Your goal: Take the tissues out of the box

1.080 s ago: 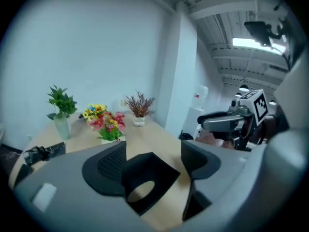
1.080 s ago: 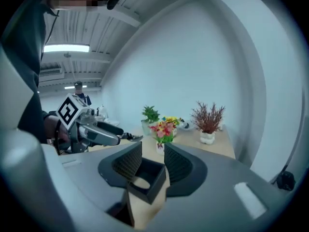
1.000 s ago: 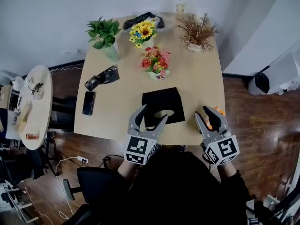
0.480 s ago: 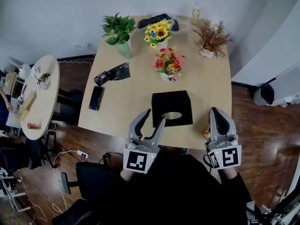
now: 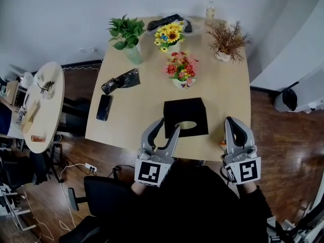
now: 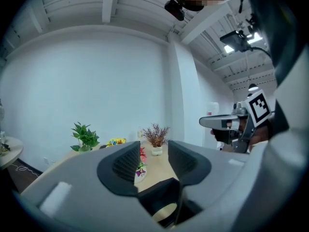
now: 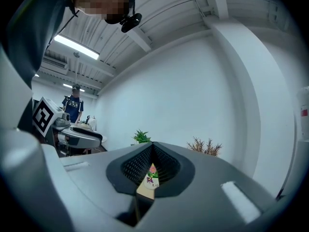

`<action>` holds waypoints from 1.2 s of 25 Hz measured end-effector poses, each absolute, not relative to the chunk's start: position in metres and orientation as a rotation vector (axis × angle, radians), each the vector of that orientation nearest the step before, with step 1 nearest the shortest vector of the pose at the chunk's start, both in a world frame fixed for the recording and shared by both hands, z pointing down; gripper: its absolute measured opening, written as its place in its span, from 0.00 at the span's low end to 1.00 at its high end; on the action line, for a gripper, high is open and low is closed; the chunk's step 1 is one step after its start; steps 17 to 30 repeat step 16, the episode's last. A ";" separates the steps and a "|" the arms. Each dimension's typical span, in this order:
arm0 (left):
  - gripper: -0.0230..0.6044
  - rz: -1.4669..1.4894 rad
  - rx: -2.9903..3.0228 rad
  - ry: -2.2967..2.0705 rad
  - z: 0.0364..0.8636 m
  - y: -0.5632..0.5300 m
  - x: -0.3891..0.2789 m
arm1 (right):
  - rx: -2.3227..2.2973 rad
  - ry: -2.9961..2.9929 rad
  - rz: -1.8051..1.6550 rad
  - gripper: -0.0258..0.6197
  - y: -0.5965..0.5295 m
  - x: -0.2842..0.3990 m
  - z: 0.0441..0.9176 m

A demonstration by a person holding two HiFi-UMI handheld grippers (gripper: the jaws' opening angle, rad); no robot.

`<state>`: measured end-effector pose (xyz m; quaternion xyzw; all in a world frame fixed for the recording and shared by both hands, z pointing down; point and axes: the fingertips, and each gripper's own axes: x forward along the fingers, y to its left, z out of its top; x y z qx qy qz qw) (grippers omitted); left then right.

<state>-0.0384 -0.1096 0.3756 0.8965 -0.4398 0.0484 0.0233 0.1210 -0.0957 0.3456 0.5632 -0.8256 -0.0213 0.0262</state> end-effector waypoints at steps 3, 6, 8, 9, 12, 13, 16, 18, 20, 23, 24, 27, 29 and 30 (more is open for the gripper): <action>0.29 0.152 2.757 -1.374 0.378 -0.112 -0.042 | 1.736 -2.576 -0.089 0.04 -0.096 0.118 0.338; 0.29 0.153 2.745 -1.384 0.380 -0.112 -0.045 | 1.723 -2.583 -0.117 0.04 -0.095 0.114 0.334; 0.29 0.156 2.740 -1.389 0.380 -0.113 -0.047 | 1.710 -2.585 -0.120 0.04 -0.096 0.111 0.334; 0.29 0.157 2.738 -1.391 0.380 -0.114 -0.049 | 1.705 -2.586 -0.118 0.04 -0.097 0.109 0.334; 0.29 0.153 2.730 -1.395 0.381 -0.116 -0.051 | 1.697 -2.582 -0.109 0.04 -0.099 0.107 0.337; 0.29 0.153 2.726 -1.396 0.381 -0.116 -0.051 | 1.696 -2.580 -0.106 0.04 -0.099 0.107 0.338; 0.29 0.155 2.721 -1.400 0.382 -0.116 -0.053 | 1.693 -2.576 -0.099 0.04 -0.100 0.107 0.341; 0.29 0.155 2.721 -1.400 0.382 -0.116 -0.053 | 1.693 -2.576 -0.099 0.04 -0.100 0.107 0.341; 0.29 0.155 2.721 -1.400 0.382 -0.116 -0.053 | 1.693 -2.576 -0.099 0.04 -0.100 0.107 0.341; 0.29 0.155 2.721 -1.400 0.382 -0.116 -0.053 | 1.693 -2.576 -0.099 0.04 -0.100 0.107 0.341; 0.29 0.155 2.721 -1.400 0.382 -0.116 -0.053 | 1.693 -2.576 -0.099 0.04 -0.100 0.107 0.341; 0.29 0.155 2.721 -1.400 0.382 -0.116 -0.053 | 1.693 -2.576 -0.099 0.04 -0.100 0.107 0.341; 0.29 0.155 2.721 -1.400 0.382 -0.116 -0.053 | 1.693 -2.576 -0.099 0.04 -0.100 0.107 0.341; 0.29 0.155 2.721 -1.400 0.382 -0.116 -0.053 | 1.693 -2.576 -0.099 0.04 -0.100 0.107 0.341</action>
